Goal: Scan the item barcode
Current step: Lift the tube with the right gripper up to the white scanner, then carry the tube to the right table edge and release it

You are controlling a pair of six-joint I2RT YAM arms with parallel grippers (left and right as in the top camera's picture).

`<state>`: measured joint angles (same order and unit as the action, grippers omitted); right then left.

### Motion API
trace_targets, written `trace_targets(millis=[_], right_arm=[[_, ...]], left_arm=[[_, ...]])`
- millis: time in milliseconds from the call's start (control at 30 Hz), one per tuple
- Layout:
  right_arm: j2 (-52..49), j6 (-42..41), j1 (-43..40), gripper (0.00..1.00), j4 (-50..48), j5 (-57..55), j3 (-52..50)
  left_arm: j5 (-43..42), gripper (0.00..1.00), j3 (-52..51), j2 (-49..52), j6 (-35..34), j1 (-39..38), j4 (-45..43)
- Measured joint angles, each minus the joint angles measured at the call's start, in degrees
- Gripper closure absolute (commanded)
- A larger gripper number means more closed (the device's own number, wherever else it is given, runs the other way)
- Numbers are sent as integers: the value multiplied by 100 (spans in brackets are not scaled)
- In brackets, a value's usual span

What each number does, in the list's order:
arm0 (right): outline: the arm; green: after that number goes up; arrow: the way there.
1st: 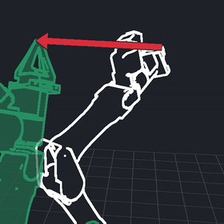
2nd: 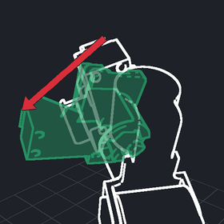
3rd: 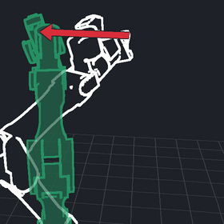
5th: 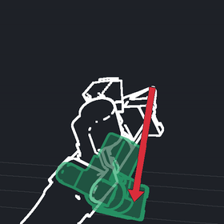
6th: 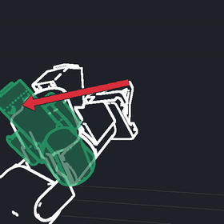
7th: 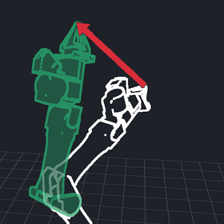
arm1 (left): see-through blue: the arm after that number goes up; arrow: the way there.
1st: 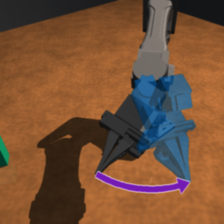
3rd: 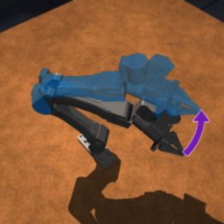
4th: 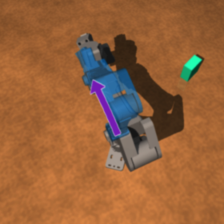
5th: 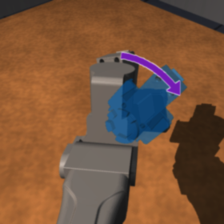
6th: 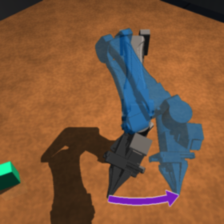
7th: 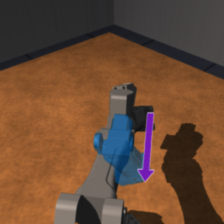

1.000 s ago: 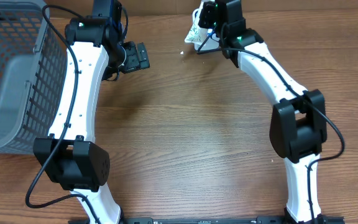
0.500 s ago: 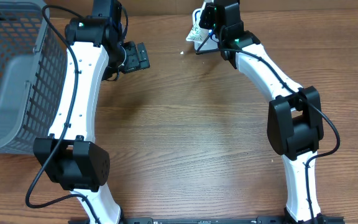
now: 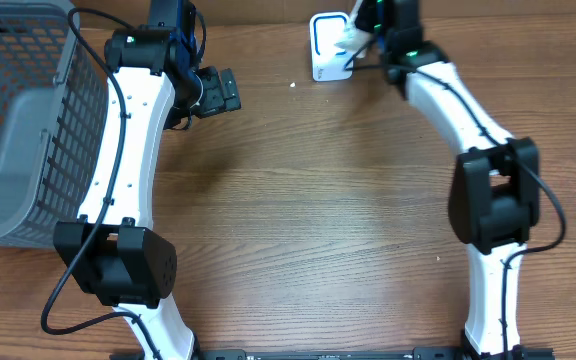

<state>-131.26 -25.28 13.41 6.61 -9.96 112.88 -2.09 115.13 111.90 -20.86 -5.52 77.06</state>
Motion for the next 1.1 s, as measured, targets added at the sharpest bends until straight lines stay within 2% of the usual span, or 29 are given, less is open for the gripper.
trace_targets(millis=[300, 533, 700, 967, 1100], right_arm=[[981, 0, -1665, 96, 1464, -125, 17], [1062, 0, -3029, 96, 3167, -723, 68], [1062, 0, -3882, 96, 3895, -872, 68], [1064, -208, -5191, 96, 4376, -955, 68], [1062, -254, -5480, 96, 4454, -975, 68]], left_arm=[[0, 0, 0, 0, 0, 0, 4], [0, 0, 0, 0, 0, -2, 2], [0, 0, 0, 0, 2, 0, 0], [0, 0, 0, 0, 0, -2, 2], [0, 0, 0, 0, 0, -2, 2]])
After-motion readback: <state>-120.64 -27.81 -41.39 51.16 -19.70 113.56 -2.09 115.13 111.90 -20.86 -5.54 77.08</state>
